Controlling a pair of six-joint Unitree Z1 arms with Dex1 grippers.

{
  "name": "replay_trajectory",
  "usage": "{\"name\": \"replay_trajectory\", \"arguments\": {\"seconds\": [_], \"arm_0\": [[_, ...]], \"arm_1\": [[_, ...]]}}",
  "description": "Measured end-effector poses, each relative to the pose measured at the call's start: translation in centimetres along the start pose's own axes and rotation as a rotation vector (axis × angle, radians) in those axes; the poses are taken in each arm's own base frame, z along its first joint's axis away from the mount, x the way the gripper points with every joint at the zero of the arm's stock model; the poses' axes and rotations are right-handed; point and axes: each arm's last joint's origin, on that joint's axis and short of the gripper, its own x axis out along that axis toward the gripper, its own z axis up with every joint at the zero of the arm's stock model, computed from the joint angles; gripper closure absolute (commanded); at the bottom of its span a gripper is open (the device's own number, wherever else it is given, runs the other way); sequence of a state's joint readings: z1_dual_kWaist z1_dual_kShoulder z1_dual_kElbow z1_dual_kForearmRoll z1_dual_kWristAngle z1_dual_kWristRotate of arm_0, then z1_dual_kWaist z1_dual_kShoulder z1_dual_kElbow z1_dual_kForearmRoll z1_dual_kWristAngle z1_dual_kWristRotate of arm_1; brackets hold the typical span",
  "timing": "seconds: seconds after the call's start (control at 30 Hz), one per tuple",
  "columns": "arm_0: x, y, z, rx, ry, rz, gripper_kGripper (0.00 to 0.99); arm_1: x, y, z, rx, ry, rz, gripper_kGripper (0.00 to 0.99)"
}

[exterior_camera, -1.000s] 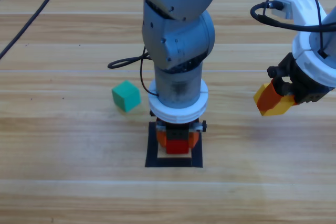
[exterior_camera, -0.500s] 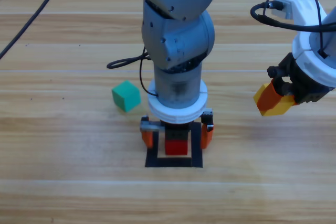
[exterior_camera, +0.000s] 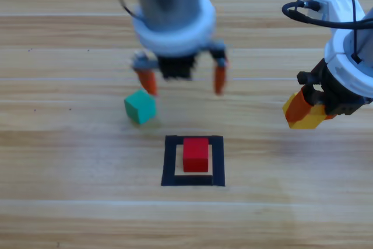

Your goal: Stack the blocks in the rectangular block: red at the bottom, yellow in the middle, green on top

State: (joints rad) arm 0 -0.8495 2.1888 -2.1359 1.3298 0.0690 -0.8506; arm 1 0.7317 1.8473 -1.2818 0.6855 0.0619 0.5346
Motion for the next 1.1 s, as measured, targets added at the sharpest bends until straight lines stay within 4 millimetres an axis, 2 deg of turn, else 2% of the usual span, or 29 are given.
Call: {"name": "replay_trajectory", "arguments": {"seconds": [0.07,0.13,0.23,0.33,0.4,0.5,0.57,0.6,0.67,0.73,0.87,1.03,1.1], "arm_0": [[-1.9,2.6,0.7,0.009,-0.014,-0.001,0.000],[-2.7,5.5,1.4,0.023,-0.007,0.021,0.000],[-2.1,10.0,3.3,0.059,0.026,0.070,0.000],[-1.5,13.7,5.3,0.082,0.055,0.084,0.000],[-1.5,15.5,6.3,0.116,0.068,0.062,0.000],[-1.5,18.1,7.5,0.142,0.077,0.027,0.000],[-1.6,18.9,7.8,0.157,0.078,0.018,0.000],[-1.6,19.5,8.1,0.172,0.079,0.012,0.000],[-1.6,20.1,8.3,0.176,0.079,0.006,0.000],[-1.6,20.6,8.5,0.181,0.078,0.006,0.000],[-1.6,21.0,8.6,0.171,0.076,0.007,0.000],[-0.9,21.0,8.5,0.168,0.085,-0.001,0.000],[-0.7,21.1,8.4,0.167,0.095,-0.001,0.000]], "arm_1": [[-0.1,0.0,0.0,0.023,-0.005,-0.004,0.990],[-0.4,0.1,0.2,0.058,-0.013,-0.029,0.990],[-1.9,0.8,1.1,0.093,-0.009,-0.038,0.990],[-3.7,2.9,3.1,0.114,0.017,-0.050,0.990],[-4.3,5.1,4.7,0.119,0.053,-0.068,0.990],[-2.9,8.3,5.9,0.099,0.107,-0.092,0.990],[-1.4,9.3,5.9,0.085,0.151,-0.100,0.990],[0.3,10.3,5.9,0.079,0.191,-0.105,0.990],[2.2,11.5,6.0,0.087,0.236,-0.109,0.990],[3.1,12.5,6.1,0.098,0.248,-0.112,0.990],[3.9,13.7,6.5,0.103,0.252,-0.077,0.990],[3.9,14.5,7.4,0.142,0.235,-0.064,0.990],[4.5,14.6,7.5,0.156,0.243,-0.074,0.990]]}}
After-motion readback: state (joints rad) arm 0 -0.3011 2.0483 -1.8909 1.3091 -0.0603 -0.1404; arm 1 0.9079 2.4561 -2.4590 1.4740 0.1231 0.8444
